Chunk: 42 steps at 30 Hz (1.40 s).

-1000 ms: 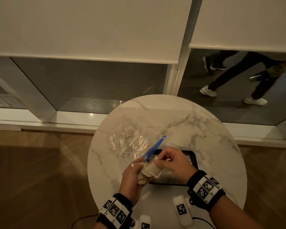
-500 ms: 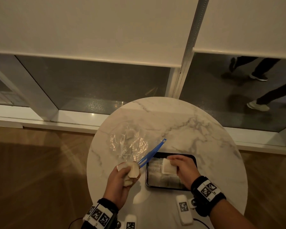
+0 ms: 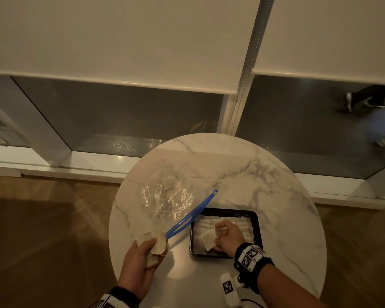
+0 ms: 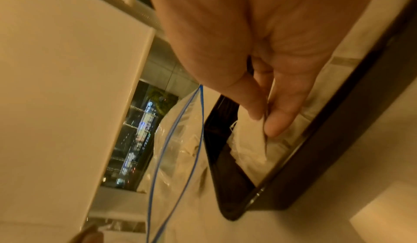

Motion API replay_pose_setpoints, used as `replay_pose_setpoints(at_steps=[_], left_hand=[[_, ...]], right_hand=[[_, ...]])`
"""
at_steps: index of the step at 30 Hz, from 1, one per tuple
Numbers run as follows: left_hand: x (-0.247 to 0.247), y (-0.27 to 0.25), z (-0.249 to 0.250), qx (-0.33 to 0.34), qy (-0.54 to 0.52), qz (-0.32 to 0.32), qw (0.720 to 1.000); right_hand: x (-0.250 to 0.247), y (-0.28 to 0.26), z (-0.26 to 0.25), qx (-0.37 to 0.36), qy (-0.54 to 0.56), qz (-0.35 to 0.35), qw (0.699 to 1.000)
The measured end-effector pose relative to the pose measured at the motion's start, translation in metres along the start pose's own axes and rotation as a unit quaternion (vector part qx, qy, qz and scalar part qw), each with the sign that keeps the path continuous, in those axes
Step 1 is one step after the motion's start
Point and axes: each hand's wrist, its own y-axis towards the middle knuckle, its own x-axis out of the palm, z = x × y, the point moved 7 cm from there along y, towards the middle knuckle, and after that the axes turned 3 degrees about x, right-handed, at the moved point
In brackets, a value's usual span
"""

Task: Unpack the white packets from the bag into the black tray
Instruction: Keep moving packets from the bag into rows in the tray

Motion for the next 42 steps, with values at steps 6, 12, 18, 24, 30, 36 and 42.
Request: replay_pose_setpoints(at_steps=[6, 12, 18, 24, 30, 36, 42], left_hand=[[-0.012, 0.008, 0.004, 0.005, 0.016, 0.018, 1.0], [-0.015, 0.009, 0.007, 0.006, 0.029, 0.024, 0.999], [-0.013, 0.003, 0.009, 0.005, 0.02, 0.019, 1.0], [-0.005, 0.004, 0.011, 0.007, 0.029, 0.01, 1.0], [0.019, 0.0, 0.016, 0.027, 0.067, -0.025, 0.997], [0.048, -0.012, 0.022, 0.083, 0.203, -0.107, 0.97], [0.086, -0.025, 0.014, 0.074, 0.276, -0.207, 0.936]], right_hand=[[0.015, -0.004, -0.002, -0.043, -0.123, -0.033, 0.991], [0.026, -0.007, -0.014, -0.113, -0.27, -0.041, 0.955], [0.027, -0.004, -0.011, -0.101, -0.337, -0.038, 0.935], [0.025, 0.003, -0.008, -0.089, -0.375, -0.037, 0.922], [0.021, -0.006, -0.017, -0.113, -0.435, -0.03, 0.893], [0.004, -0.039, -0.06, -0.181, -0.183, 0.017, 0.966], [0.04, -0.085, -0.11, -0.259, -0.169, -0.189, 0.932]])
